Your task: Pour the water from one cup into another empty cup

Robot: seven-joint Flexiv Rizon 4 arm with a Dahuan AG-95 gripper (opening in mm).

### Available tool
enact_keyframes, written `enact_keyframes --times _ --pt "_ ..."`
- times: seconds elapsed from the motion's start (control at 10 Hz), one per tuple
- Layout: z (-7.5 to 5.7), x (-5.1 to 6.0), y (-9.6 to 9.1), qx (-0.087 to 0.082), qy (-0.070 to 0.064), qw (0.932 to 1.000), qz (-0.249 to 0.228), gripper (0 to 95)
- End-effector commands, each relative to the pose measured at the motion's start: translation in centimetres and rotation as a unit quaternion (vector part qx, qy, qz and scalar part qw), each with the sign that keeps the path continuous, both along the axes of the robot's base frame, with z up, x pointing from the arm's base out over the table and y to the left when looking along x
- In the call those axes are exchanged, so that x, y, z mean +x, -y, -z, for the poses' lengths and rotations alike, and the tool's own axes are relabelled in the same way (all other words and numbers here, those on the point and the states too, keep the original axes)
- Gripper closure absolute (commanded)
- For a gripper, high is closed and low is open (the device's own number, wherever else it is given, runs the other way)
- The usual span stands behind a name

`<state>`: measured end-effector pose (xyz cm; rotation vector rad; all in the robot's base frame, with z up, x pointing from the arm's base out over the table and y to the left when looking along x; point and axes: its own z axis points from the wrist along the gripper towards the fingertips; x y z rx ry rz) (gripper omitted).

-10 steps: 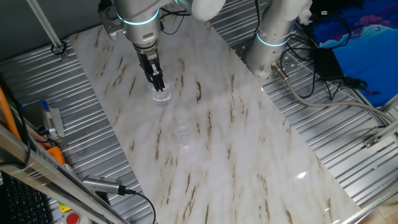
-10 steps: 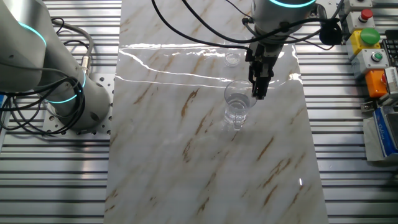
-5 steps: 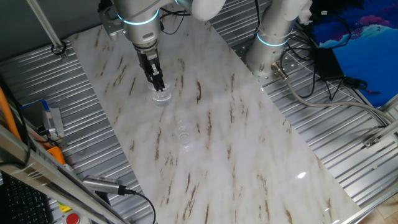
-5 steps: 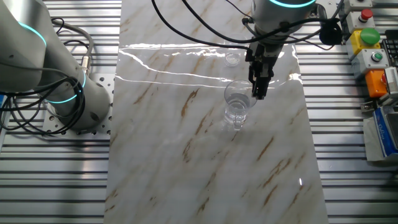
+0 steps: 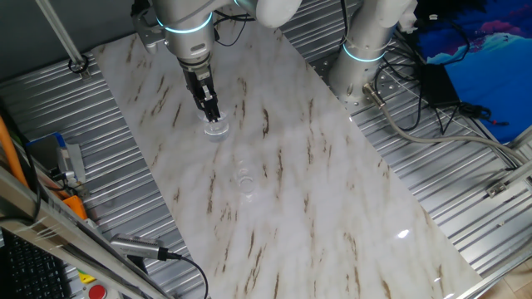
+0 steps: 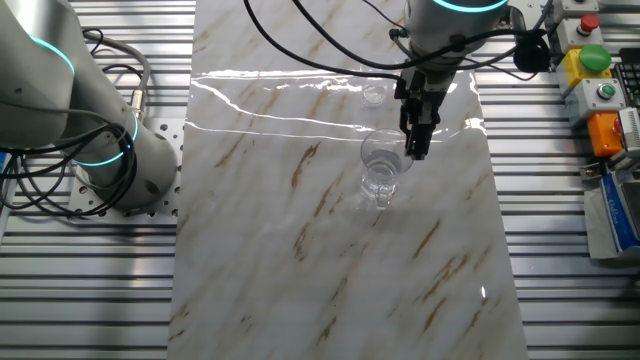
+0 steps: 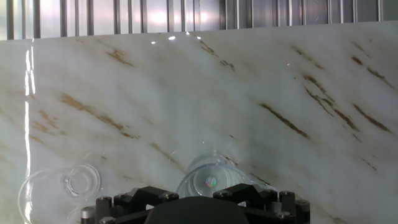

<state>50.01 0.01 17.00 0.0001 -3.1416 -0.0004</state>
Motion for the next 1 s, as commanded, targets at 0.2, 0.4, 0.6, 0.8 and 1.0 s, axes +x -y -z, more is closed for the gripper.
enact_keyframes --times 0.2,0.4,0.6,0.8,1.0 --pt "0.00 -0.01 0.01 0.005 0.012 0.9999 -0.009 95.0" --pt "0.00 -0.01 0.00 0.005 0.012 0.9999 -0.009 95.0" --pt "0.00 -0.01 0.00 0.005 0.012 0.9999 -0.009 95.0" --pt "0.00 -0.01 0.00 0.005 0.012 0.9999 -0.009 95.0" --pt "0.00 -0.01 0.00 0.005 0.012 0.9999 -0.009 95.0"
